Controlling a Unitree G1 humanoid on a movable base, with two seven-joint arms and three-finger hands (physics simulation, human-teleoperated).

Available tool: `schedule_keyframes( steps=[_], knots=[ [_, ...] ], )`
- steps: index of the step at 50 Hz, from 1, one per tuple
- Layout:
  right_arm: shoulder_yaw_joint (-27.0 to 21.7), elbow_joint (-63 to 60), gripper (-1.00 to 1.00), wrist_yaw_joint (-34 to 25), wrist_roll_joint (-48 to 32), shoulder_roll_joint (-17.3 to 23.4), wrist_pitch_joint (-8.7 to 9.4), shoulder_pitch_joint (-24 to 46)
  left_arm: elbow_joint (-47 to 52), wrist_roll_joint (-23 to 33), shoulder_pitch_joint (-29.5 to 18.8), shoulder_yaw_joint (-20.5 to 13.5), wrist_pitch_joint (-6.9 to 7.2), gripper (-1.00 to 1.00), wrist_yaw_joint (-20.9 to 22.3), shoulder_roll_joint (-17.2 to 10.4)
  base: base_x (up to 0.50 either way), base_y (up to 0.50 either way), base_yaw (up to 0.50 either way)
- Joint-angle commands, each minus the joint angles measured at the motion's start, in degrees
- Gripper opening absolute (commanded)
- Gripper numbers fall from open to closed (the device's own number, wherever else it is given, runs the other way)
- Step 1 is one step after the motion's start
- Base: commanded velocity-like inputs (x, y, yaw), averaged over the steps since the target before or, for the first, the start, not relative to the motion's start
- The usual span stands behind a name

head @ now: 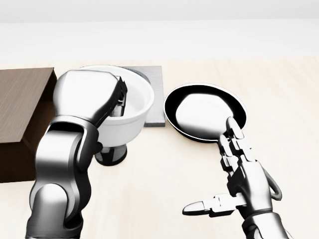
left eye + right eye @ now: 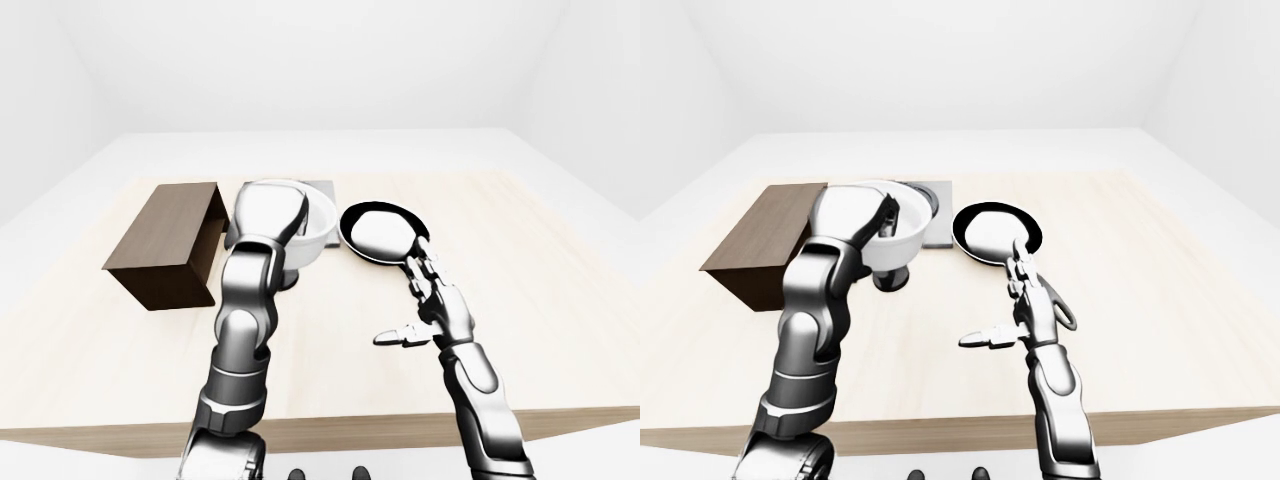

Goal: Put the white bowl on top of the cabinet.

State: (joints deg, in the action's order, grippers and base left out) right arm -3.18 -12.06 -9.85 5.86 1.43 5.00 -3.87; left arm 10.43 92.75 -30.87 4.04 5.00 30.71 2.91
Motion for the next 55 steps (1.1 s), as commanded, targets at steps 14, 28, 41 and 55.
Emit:
schedule_keyframes(
  steps=[14,28,41,55],
  knots=[
    [1.0,1.5,1.0,0.0,-0.9,-0.2,0.0,-0.2,-9.4,-11.0,-16.4,-5.9,0.0,-1.0,-4.7,-9.8,0.0,0.0,0.0],
    [1.6,1.4,1.0,0.2,-1.3,-0.3,0.0,-0.4,-15.0,-20.8,-20.5,-8.5,0.0,-1.0,-10.7,-16.4,0.0,0.0,0.0],
    [1.6,0.3,1.0,0.5,-1.5,-0.4,0.0,-1.1,-23.7,-33.6,-24.3,-11.1,0.0,-1.0,-20.6,-23.1,0.0,0.0,0.0],
    [2.2,0.7,1.0,0.7,-2.0,-0.6,0.0,-1.3,-27.9,-39.2,-23.7,-11.2,0.0,-1.0,-26.0,-26.6,0.0,0.0,0.0]
  ],
)
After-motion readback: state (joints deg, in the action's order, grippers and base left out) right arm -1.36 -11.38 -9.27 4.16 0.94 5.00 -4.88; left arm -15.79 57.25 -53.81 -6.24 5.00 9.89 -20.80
